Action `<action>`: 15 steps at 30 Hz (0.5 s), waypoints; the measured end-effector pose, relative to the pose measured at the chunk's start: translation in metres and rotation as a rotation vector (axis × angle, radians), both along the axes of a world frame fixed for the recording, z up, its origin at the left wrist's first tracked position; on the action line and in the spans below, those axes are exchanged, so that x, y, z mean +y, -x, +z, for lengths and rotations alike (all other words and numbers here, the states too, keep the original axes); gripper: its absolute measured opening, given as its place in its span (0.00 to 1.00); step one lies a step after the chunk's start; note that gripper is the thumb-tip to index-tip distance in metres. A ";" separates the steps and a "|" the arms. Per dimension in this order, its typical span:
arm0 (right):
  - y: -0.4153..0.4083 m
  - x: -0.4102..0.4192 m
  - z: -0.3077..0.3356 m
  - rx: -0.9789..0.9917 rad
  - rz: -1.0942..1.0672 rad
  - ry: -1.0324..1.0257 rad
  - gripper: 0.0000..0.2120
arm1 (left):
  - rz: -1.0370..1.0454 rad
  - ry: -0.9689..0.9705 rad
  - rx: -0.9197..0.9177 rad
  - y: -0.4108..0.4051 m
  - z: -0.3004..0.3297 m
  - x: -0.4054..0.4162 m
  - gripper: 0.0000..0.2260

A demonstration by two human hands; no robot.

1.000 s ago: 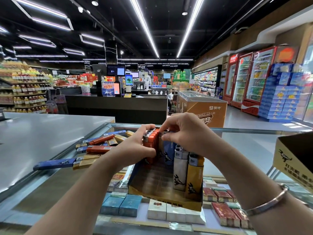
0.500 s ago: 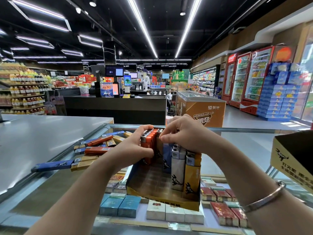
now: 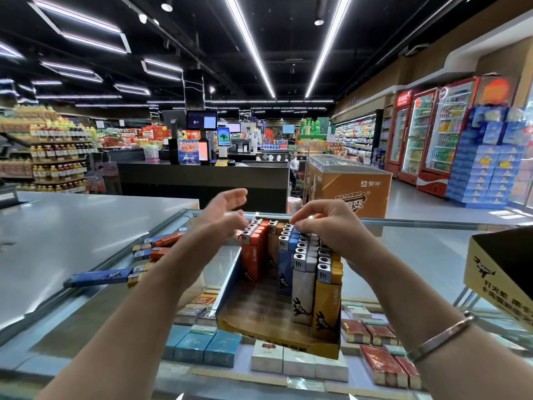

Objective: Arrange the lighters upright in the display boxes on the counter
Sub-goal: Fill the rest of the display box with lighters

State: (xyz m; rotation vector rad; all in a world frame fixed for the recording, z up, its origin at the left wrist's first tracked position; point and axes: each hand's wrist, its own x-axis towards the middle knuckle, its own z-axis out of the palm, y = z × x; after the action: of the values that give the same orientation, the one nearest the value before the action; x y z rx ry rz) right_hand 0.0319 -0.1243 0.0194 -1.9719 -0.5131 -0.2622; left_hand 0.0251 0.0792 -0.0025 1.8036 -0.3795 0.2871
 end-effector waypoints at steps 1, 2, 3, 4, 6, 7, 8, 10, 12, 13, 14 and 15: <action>0.000 0.000 0.000 -0.004 0.000 0.000 0.08 | 0.083 0.047 -0.062 0.001 0.000 0.003 0.23; 0.000 0.001 0.000 -0.009 -0.001 0.002 0.08 | 0.171 0.058 -0.105 0.003 0.000 0.007 0.21; 0.000 0.001 0.000 -0.014 -0.003 0.005 0.08 | 0.248 0.042 -0.126 0.005 -0.001 0.012 0.21; 0.000 0.001 0.000 -0.016 -0.010 0.006 0.08 | 0.310 0.012 -0.133 0.008 -0.004 0.018 0.21; 0.000 0.002 0.000 -0.017 -0.031 0.006 0.08 | 0.427 -0.101 -0.123 0.015 -0.011 0.031 0.20; 0.000 0.002 0.000 -0.022 -0.038 0.005 0.08 | 0.495 -0.213 -0.112 0.017 -0.016 0.039 0.20; 0.000 0.002 0.001 -0.031 -0.042 0.005 0.08 | 0.566 -0.362 -0.091 0.019 -0.022 0.047 0.20; 0.001 0.003 0.000 -0.045 -0.046 0.008 0.09 | 0.666 -0.662 -0.024 0.021 -0.035 0.062 0.17; 0.002 0.004 0.000 -0.051 -0.050 0.012 0.09 | 0.700 -0.759 0.029 0.023 -0.044 0.073 0.14; 0.003 0.004 0.000 -0.052 -0.052 0.014 0.09 | 0.721 -0.745 0.043 0.025 -0.046 0.076 0.13; 0.003 0.004 0.000 -0.052 -0.054 0.015 0.09 | 0.748 -0.715 0.044 0.026 -0.046 0.078 0.13; 0.004 0.004 0.000 -0.051 -0.056 0.017 0.09 | 0.772 -0.683 0.037 0.028 -0.047 0.080 0.14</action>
State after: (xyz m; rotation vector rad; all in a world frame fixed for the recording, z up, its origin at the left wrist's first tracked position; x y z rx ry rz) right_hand 0.0283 -0.1198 0.0196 -2.0028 -0.4945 -0.3447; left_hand -0.0032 0.1587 -0.0490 2.5772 0.3170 0.7188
